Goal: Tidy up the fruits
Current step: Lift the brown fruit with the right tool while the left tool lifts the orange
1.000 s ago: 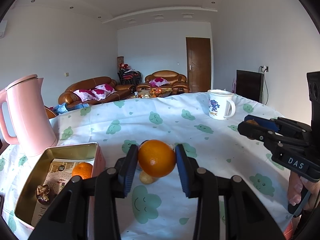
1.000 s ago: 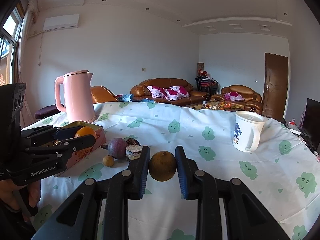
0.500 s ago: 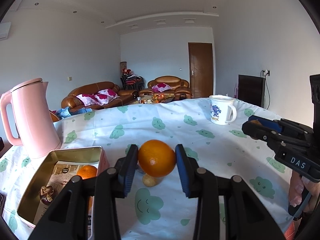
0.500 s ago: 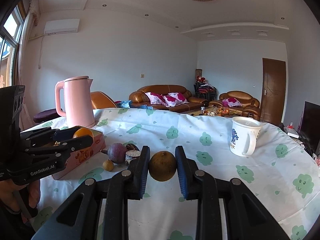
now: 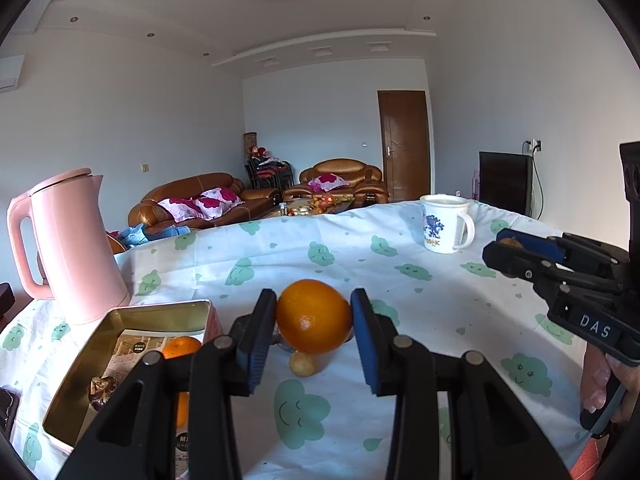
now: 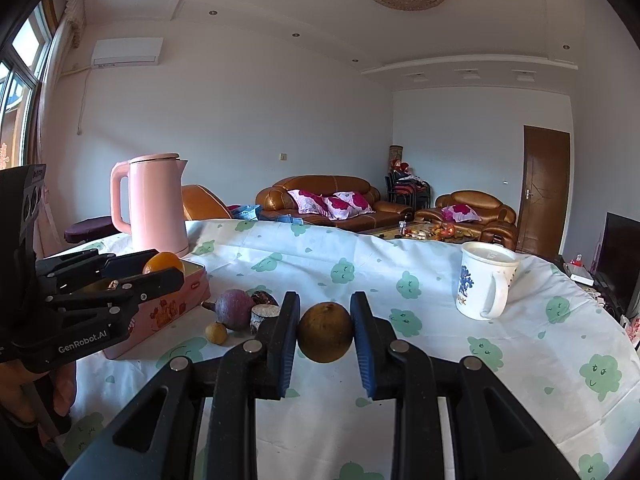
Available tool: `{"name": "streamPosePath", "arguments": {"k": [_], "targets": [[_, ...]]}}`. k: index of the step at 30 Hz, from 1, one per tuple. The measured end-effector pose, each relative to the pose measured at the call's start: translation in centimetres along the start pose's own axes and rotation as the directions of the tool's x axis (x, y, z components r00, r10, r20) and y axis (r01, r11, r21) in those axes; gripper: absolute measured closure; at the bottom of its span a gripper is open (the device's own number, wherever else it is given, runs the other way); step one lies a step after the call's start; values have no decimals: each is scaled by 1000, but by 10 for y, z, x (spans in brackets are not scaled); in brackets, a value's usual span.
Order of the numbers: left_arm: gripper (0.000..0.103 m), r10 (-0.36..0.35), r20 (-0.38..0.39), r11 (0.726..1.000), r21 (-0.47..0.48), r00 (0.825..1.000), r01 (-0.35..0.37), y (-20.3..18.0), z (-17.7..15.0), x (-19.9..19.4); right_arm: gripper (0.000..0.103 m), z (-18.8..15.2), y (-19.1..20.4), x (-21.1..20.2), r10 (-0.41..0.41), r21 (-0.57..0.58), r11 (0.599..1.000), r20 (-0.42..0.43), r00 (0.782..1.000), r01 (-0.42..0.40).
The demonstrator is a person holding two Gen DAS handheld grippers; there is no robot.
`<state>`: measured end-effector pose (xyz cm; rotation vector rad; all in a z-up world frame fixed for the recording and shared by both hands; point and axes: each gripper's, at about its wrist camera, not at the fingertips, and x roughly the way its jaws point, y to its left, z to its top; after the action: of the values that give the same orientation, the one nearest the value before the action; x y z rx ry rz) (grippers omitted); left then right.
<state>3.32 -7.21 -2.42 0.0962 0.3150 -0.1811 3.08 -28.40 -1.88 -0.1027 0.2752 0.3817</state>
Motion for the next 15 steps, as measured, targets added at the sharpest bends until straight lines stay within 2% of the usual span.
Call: {"name": "streamPosePath", "arguments": {"k": [15], "targets": [[63,4,-15,1000,-4,1000,-4,1,-2,-2,75,2,11,7,17,-26,1000,-16,1000,-18]]}}
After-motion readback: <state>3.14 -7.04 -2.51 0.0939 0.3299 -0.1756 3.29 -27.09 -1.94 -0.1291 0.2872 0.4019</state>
